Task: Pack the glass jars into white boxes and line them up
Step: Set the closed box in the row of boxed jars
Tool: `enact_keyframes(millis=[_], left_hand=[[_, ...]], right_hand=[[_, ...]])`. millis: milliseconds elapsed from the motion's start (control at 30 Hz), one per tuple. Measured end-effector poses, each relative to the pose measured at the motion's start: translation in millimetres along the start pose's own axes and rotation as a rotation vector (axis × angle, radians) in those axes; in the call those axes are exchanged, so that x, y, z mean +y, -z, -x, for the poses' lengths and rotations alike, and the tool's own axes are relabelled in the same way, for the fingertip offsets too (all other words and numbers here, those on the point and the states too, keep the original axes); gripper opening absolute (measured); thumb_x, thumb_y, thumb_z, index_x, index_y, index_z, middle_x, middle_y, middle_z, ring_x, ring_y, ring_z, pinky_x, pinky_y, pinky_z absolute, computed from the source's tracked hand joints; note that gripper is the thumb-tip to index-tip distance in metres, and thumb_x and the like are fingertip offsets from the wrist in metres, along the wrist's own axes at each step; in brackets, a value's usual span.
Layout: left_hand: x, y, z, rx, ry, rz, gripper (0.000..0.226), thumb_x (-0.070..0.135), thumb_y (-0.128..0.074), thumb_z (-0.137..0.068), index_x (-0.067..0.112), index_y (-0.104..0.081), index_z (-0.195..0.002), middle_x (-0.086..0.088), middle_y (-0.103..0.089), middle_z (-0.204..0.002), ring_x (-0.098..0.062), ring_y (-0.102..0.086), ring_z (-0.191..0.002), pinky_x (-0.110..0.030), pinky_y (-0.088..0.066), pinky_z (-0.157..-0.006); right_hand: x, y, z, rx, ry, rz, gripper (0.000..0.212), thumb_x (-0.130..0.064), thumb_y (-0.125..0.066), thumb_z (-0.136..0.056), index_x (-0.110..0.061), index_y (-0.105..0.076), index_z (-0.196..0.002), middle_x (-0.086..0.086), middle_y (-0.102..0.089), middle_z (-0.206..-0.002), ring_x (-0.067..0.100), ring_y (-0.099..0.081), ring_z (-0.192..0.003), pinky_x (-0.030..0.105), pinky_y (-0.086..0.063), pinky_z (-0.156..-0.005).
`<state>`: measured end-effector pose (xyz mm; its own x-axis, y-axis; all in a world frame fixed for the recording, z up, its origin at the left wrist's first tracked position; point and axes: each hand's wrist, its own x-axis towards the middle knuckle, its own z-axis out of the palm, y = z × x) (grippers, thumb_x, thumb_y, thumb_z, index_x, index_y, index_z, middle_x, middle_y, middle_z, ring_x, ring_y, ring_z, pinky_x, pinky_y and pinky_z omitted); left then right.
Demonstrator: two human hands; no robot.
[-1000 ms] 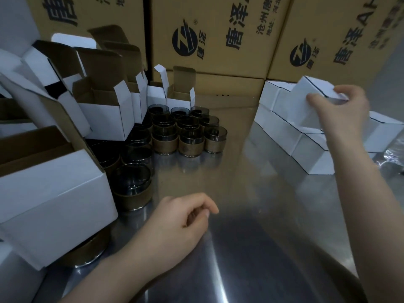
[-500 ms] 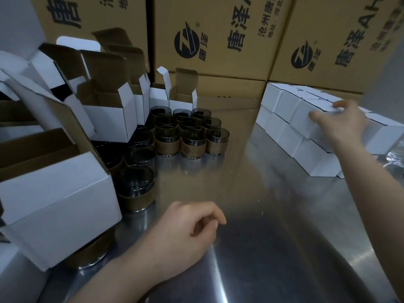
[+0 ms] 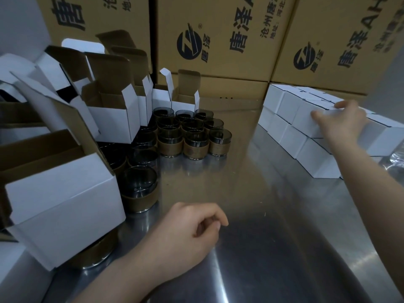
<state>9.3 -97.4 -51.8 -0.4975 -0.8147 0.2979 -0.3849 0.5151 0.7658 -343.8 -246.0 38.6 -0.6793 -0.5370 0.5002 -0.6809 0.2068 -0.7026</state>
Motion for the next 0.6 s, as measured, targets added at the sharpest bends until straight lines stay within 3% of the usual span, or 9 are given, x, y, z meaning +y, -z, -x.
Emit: enact_keyframes(millis=[200, 500, 600], left_hand=[[0, 2, -1, -0.006, 0.004, -0.007, 0.017, 0.012, -0.06, -0.09, 0.025, -0.072, -0.088, 0.005, -0.063, -0.067, -0.006, -0.052, -0.055, -0.013, -0.036, -0.054], [-1, 1, -1, -0.008, 0.014, 0.022, 0.019, 0.009, -0.061, -0.089, 0.024, -0.072, -0.087, 0.001, -0.061, -0.065, -0.005, -0.05, -0.056, -0.014, -0.036, -0.055], [-2, 1, -1, -0.014, 0.019, 0.01, 0.019, 0.01, -0.06, -0.09, 0.025, -0.071, -0.086, 0.003, -0.061, -0.066, -0.003, -0.05, -0.055, -0.012, -0.035, -0.054]], right_hand=[[4, -1, 1, 0.001, 0.014, 0.01, 0.056, -0.035, -0.07, -0.079, -0.007, -0.053, -0.125, 0.021, -0.047, -0.132, 0.036, -0.04, -0.127, 0.041, -0.033, -0.109], [6, -1, 6, -0.038, 0.019, 0.027, 0.061, -0.032, -0.074, -0.079, -0.004, -0.05, -0.126, 0.021, -0.026, -0.141, 0.039, -0.034, -0.129, 0.037, -0.032, -0.11], [-7, 1, 26, 0.108, 0.213, 0.043, 0.051, -0.022, -0.066, -0.082, 0.002, -0.051, -0.124, 0.028, -0.031, -0.136, 0.045, -0.035, -0.123, 0.031, -0.027, -0.101]])
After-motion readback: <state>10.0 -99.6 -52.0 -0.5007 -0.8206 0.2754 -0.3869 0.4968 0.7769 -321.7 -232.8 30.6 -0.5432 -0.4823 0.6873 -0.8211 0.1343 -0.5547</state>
